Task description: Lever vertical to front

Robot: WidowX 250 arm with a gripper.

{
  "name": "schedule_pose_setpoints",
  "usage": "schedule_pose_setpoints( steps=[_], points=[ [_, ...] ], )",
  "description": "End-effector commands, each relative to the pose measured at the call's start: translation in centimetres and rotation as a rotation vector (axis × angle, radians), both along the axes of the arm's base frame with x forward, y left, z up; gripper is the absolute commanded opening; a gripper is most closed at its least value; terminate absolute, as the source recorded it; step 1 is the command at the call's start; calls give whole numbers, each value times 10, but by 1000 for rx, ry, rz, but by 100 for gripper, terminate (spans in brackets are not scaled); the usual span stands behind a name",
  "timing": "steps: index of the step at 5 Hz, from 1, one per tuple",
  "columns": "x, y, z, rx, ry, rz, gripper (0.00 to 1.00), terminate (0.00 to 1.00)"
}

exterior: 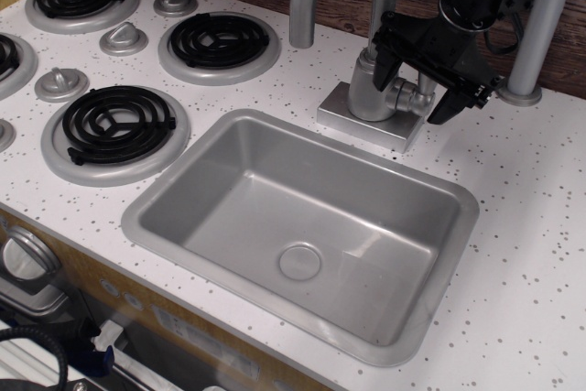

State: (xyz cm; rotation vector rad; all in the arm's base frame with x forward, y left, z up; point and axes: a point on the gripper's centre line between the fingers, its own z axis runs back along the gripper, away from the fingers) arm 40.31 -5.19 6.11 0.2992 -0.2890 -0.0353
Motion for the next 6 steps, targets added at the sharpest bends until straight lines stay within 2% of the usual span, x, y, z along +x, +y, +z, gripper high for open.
schedule_pose_setpoints(
  steps=[1, 3, 4, 5, 6],
  points=[
    [17, 5, 42, -12, -121, -6, 100, 0],
    [23, 4, 49, 9, -140, -15, 100, 0],
    [24, 3, 47, 4, -144, -11, 0, 0],
    [20, 1, 42, -16, -129, 4, 0, 0],
    [4, -5, 30, -52, -89, 45, 0, 0]
  ],
)
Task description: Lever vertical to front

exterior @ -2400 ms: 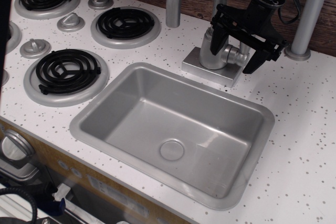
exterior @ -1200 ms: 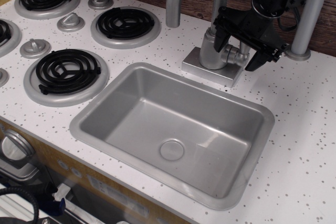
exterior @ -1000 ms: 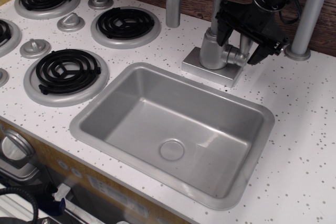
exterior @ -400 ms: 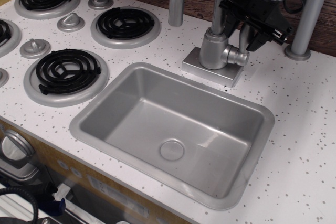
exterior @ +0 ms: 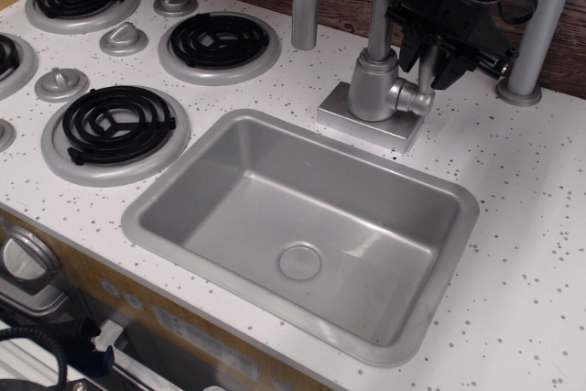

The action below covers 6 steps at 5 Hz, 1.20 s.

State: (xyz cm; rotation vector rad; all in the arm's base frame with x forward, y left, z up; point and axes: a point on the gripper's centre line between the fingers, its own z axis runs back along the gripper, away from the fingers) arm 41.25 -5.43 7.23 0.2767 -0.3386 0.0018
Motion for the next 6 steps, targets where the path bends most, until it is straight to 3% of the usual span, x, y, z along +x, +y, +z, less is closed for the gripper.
schedule_pose_setpoints(
  steps=[1, 4, 5, 6],
  points=[
    [-24, -8, 8, -51, 1, 56, 0, 0],
    [-31, -5, -37, -190, 112, 38, 0, 0],
    [-34, -4, -47, -211, 124, 33, 0, 0],
    [-34, -6, -41, -183, 114, 44, 0, 0]
  ],
)
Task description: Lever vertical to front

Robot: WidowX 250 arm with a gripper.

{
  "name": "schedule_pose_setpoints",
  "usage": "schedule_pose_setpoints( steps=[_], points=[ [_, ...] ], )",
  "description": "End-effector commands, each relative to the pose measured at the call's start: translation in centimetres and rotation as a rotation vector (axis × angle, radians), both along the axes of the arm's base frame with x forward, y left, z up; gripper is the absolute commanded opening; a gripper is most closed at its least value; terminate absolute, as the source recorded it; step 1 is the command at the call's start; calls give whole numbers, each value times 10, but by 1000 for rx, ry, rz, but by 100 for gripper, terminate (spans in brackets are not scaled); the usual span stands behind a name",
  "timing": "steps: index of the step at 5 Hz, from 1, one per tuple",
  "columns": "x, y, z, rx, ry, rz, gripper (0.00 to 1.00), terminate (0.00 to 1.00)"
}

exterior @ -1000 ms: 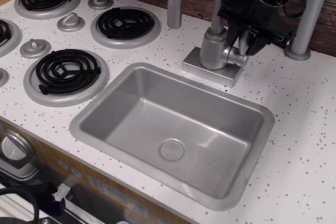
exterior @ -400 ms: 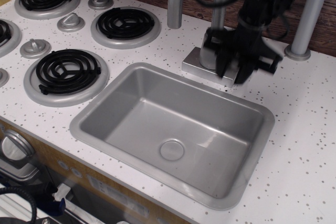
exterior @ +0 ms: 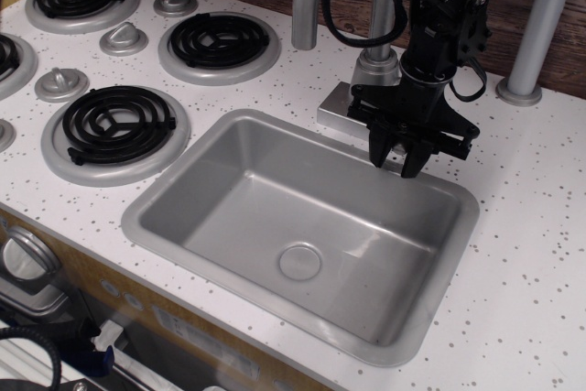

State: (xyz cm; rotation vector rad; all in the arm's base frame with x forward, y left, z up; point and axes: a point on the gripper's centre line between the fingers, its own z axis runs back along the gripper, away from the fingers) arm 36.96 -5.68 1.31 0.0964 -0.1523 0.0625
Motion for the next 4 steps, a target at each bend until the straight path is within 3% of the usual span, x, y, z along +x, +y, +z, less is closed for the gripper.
schedule_pose_setpoints(
  steps=[1, 2, 3, 4],
  points=[
    [5, -8, 35, 58, -65, 16, 100, 0],
    [2, -9, 53, 114, -40, 35, 100, 0],
    [2, -6, 66, 133, -27, 35, 100, 0],
    [2, -4, 76, 157, -15, 32, 100, 100]
  ],
)
